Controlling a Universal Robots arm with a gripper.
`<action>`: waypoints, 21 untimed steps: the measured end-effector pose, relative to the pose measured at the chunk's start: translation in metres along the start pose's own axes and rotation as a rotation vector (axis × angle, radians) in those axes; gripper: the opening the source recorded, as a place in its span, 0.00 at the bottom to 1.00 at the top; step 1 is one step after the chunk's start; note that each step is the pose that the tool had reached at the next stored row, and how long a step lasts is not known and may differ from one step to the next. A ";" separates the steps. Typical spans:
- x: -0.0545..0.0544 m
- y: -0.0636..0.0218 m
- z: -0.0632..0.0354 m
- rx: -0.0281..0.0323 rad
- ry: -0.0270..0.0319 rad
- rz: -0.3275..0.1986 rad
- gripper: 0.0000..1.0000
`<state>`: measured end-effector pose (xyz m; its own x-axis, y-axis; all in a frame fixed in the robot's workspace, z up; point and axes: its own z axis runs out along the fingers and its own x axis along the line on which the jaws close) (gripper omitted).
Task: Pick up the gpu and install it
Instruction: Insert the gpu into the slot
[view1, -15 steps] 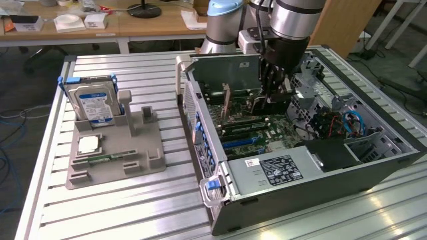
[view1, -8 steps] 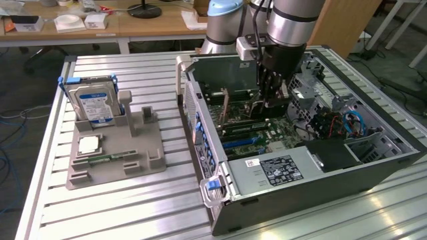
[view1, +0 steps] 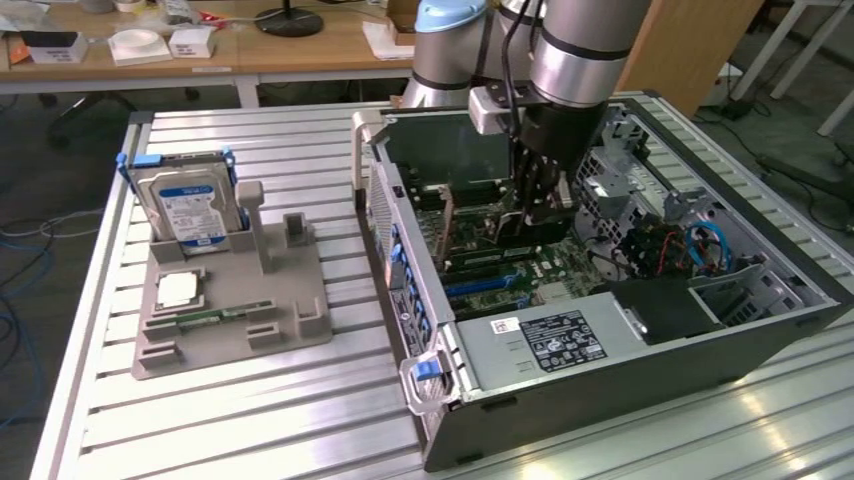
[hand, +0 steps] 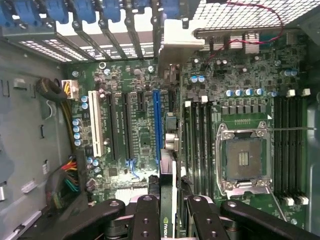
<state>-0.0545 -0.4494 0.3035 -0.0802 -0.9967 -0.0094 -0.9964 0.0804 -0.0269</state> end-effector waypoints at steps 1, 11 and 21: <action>0.000 0.0001 0.0006 0.0001 -0.0002 -0.001 0.26; 0.002 0.0018 0.0096 -0.0027 -0.0025 -0.096 0.26; 0.005 0.0078 0.0201 -0.0044 0.0015 -0.099 0.26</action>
<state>-0.0622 -0.4541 0.2831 0.0182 -0.9998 -0.0054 -0.9996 -0.0181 -0.0233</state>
